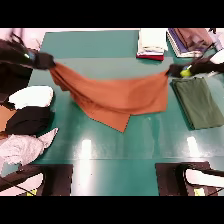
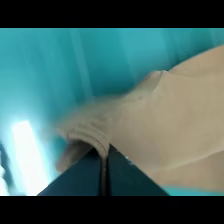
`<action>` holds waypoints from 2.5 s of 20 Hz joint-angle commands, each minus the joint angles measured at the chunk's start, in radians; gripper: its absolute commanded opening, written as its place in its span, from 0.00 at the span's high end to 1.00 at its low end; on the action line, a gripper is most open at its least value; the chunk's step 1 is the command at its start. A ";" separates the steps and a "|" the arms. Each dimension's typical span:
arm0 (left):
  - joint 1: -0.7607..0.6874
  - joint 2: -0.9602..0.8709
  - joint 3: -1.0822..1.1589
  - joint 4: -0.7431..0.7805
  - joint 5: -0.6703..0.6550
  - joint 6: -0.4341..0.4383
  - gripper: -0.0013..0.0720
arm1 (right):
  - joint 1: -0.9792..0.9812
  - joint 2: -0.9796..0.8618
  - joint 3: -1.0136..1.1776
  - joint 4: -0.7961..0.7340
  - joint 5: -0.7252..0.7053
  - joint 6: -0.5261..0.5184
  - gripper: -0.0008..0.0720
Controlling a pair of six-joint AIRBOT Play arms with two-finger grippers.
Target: Fold the shirts.
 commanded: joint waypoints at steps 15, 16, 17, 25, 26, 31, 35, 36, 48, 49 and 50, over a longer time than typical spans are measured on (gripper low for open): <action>0.000 0.365 0.436 -0.016 0.155 -0.056 0.95 | -0.237 0.415 0.615 -0.035 0.278 0.050 0.96; 0.000 0.330 0.416 -0.016 0.135 -0.056 0.95 | -0.209 0.370 0.626 -0.037 0.300 0.057 0.96; 0.000 0.284 0.391 -0.016 0.105 -0.056 0.95 | -0.177 0.327 0.617 -0.040 0.312 0.057 0.97; 0.000 -0.251 0.210 -0.076 -0.013 -0.028 0.95 | 0.009 -0.064 0.294 -0.320 0.261 0.090 0.96; 0.000 -0.320 0.208 -0.075 -0.011 -0.024 0.95 | 0.010 -0.120 0.290 -0.315 0.248 0.090 0.96; 0.021 -0.441 0.211 -0.044 -0.005 -0.048 0.25 | 0.000 -0.289 0.423 -0.295 0.287 0.109 0.38; 0.097 -0.381 0.204 -0.025 -0.192 -0.067 0.23 | -0.055 -0.250 0.412 -0.116 0.355 0.058 0.47; 0.097 -0.344 0.159 0.008 -0.204 -0.068 0.23 | -0.070 -0.214 0.354 -0.076 0.354 0.045 0.47; 0.092 0.263 -0.895 0.041 -0.127 -0.111 0.23 | -0.078 0.208 -0.224 -0.027 0.154 0.003 0.47; 0.092 0.274 -0.927 0.041 -0.116 -0.111 0.23 | -0.078 0.222 -0.232 -0.027 0.150 0.003 0.47; 0.092 0.274 -0.953 0.041 -0.103 -0.111 0.23 | -0.078 0.231 -0.235 -0.028 0.151 0.003 0.47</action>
